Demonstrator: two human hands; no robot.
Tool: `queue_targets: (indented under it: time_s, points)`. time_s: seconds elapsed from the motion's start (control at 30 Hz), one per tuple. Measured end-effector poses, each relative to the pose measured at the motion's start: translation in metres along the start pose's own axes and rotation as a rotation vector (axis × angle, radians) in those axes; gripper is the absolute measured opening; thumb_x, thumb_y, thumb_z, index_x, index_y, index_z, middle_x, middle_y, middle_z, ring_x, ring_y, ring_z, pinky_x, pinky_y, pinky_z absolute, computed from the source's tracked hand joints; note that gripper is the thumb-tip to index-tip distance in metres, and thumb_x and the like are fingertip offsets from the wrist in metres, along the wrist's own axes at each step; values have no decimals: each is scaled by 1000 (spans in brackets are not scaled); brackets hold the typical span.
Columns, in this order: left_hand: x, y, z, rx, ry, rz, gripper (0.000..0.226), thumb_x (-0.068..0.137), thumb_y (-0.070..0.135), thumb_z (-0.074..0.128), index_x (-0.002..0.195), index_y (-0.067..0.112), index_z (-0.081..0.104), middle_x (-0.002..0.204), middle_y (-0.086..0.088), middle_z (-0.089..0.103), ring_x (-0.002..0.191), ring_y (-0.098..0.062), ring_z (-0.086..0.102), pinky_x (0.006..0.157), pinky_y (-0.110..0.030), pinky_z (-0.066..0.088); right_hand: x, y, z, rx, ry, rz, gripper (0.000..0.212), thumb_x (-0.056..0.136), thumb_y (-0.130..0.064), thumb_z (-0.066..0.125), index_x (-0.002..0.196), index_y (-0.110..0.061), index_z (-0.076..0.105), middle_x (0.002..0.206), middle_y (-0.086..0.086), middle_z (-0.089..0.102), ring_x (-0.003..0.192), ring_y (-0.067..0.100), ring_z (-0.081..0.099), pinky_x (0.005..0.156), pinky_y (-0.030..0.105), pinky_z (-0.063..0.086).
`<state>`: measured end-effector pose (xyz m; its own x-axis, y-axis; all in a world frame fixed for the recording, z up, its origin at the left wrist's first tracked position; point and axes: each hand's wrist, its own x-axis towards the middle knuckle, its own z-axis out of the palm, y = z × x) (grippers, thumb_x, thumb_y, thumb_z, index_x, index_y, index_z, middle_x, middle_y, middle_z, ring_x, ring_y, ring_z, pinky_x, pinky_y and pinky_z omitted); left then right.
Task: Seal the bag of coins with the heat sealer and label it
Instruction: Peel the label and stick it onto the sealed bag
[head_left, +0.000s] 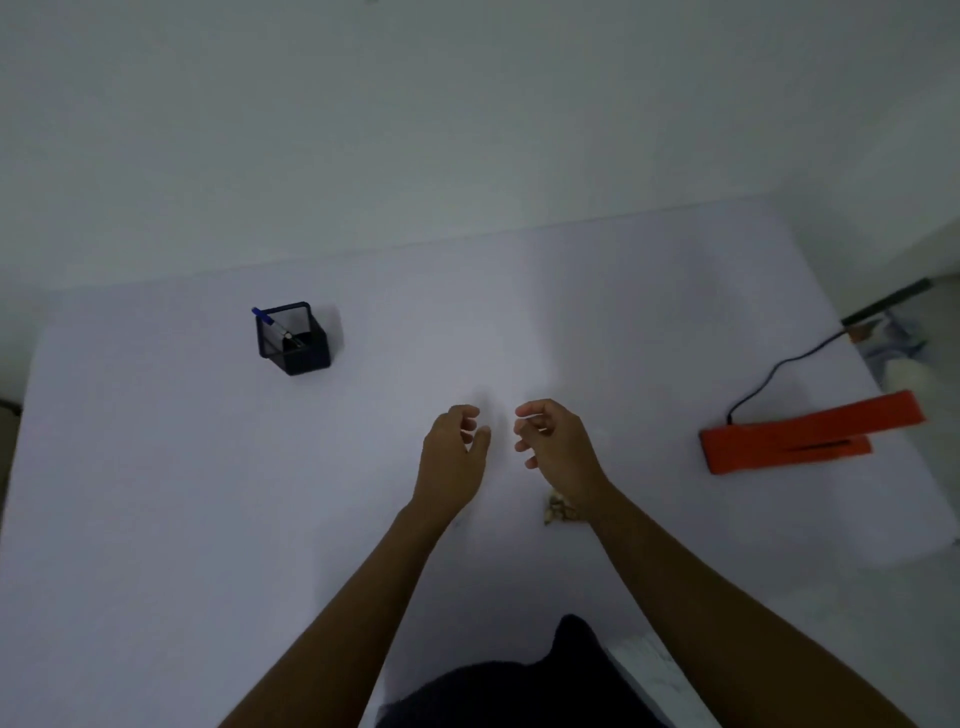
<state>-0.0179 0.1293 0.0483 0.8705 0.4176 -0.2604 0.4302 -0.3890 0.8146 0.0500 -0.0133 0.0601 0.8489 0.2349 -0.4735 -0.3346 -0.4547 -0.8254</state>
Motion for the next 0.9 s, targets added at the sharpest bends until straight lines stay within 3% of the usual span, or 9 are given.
queue_targets:
  time_s: [0.27,0.37,0.47,0.6,0.77,0.9]
  points:
    - [-35,-13,80,123,-103,-144,36,93,28,64,126,15,55,117,-5,63,93,-14,59,81,-24,48,-20,75,-48,-75,-15,57,13,97,-9,58,103,-16,67,97,5,69,69,12,70,60,22,55]
    - [-49,-19,97,139,-99,-190,39,92,29,65,126,16,55,116,-4,62,93,-14,60,81,-27,51,-20,94,-56,-104,-27,41,16,95,-5,57,100,-17,67,95,7,70,81,22,70,72,36,61]
    - [-57,-26,109,145,-83,-228,40,91,30,66,127,16,55,117,-4,62,94,-16,61,83,-30,53,-20,108,-61,-145,-30,25,19,94,-3,57,98,-19,66,99,5,70,90,20,68,76,35,60]
    - [-64,-35,113,189,14,-242,41,92,28,65,129,16,53,122,-5,59,103,-19,60,86,-31,52,-20,119,-59,-175,-74,-17,13,95,-4,59,99,-15,66,97,5,71,83,17,67,69,28,55]
    - [-73,-58,90,364,225,-302,41,94,21,61,133,14,52,131,-12,54,117,-29,53,94,-41,51,-23,121,-39,-194,-148,-79,11,94,-5,59,96,-14,65,88,1,69,79,14,68,74,28,58]
    - [-82,-80,73,510,226,-289,38,94,21,62,131,14,55,131,-11,58,115,-30,56,93,-42,50,-26,117,-15,-252,-204,-131,10,94,-8,61,98,-15,66,80,-7,63,68,6,60,62,16,49]
